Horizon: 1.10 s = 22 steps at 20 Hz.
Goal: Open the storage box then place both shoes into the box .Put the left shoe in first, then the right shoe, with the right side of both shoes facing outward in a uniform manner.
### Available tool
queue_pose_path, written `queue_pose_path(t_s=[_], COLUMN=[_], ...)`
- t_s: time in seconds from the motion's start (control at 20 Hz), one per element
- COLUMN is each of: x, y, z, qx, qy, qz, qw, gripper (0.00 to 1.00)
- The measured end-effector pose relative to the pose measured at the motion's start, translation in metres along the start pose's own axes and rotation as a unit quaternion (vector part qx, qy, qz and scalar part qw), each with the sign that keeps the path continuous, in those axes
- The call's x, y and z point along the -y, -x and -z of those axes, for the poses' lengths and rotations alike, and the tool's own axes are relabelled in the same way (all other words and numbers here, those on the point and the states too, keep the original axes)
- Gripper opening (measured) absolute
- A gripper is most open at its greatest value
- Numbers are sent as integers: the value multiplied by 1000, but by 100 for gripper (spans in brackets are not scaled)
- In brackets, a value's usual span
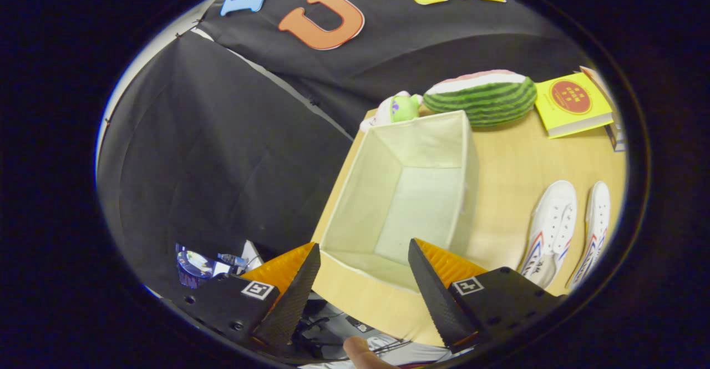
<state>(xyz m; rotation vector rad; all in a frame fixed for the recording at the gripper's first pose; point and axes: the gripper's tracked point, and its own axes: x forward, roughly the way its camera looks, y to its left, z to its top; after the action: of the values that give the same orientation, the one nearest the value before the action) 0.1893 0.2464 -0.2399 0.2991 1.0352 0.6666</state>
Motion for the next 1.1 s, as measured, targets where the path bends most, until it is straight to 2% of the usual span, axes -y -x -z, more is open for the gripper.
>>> queue_pose_path(t_s=[0.2, 0.45, 0.7, 0.8, 0.95, 1.1], x=[64, 136, 188, 216, 266, 293], y=[22, 37, 40, 39, 47, 42], z=[5, 12, 34, 46, 63, 76], qx=[2, -8, -39, -55, -87, -107], qy=[-28, -34, -52, -37, -5, -22], qz=[43, 92, 124, 168, 254, 280], qw=[999, 995, 990, 984, 963, 954], gripper=[100, 100, 100, 100, 100, 100])
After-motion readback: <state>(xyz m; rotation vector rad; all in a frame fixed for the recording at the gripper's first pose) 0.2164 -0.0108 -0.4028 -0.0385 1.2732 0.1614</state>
